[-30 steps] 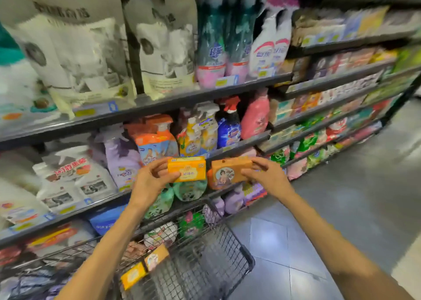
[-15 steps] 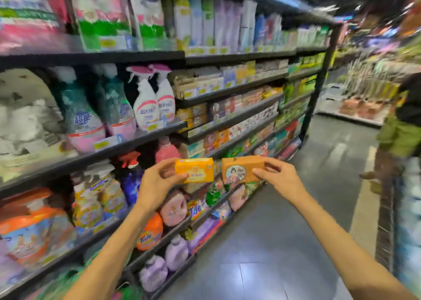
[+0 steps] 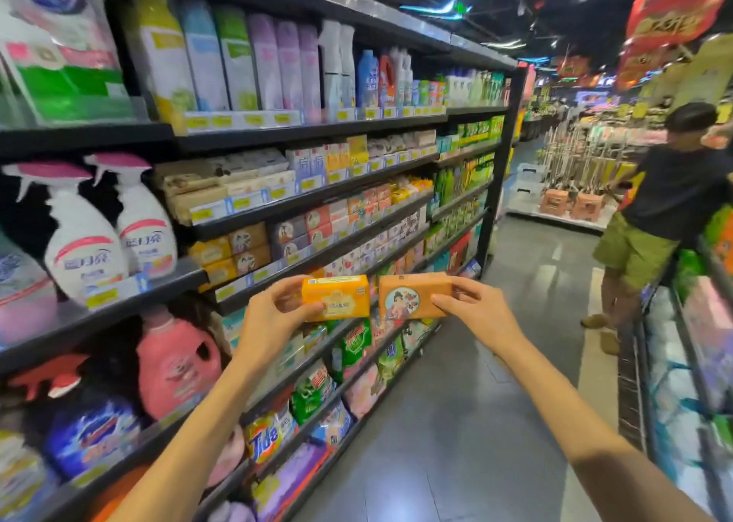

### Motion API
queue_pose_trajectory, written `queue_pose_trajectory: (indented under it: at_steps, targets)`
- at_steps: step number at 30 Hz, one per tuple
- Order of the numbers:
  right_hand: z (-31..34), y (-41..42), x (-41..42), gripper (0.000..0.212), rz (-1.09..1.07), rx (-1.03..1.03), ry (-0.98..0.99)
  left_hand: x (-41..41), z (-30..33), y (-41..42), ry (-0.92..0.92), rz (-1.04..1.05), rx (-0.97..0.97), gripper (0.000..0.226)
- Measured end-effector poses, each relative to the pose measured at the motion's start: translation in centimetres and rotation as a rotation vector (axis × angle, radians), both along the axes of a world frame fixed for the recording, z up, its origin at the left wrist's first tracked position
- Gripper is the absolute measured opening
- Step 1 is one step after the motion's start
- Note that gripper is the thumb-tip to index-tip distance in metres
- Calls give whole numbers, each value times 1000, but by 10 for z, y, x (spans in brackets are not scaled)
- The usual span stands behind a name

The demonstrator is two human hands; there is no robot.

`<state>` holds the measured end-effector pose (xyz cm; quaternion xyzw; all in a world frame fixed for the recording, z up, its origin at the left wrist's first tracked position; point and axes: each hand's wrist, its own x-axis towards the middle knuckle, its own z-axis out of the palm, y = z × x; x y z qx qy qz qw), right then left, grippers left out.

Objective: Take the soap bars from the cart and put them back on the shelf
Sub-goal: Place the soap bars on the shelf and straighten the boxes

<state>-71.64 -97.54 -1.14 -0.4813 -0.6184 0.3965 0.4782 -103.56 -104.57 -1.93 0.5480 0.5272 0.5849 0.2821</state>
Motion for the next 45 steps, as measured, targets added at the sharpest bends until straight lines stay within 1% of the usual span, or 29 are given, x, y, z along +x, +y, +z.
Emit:
queue_pose_trajectory:
  at_steps: [5,8,10,15,19,22,26,29,31,35,39,45]
  targets:
    - [3,88,-19,42,86,34,-43,-18,-4,74,-10,55,-2,42]
    - [8,140,-45,44,163,41,-73,-33,1,106,-4,129,-2,42]
    - [9,171,-67,43,212,43,-59,-49,1,121,21,184,5,42]
    - [3,235,-132,36,380,35,-29,-92,-5,140,70,343,-35,44]
    - [-9,278,-184,48,506,48,-50,-123,-16,146,73,482,-88,47]
    - [-17,307,-218,49,593,48,-45,-129,-20,153,55,595,-81,46]
    - [-25,342,-251,42,719,54,-66,-129,-23,167,63,729,-88,41]
    - [-31,360,-271,38,791,64,-73,-131,-29,171,88,831,-100,42]
    - [-35,367,-285,38,824,61,-75,-132,-33,170,79,872,-102,43]
    - [-50,375,-312,50,880,48,-104,-132,-35,166,59,932,-104,43]
    - [-63,374,-332,54,852,30,-103,-133,-37,162,71,966,-99,38]
    - [-72,360,-349,42,789,41,-113,-139,-46,147,99,980,-106,43]
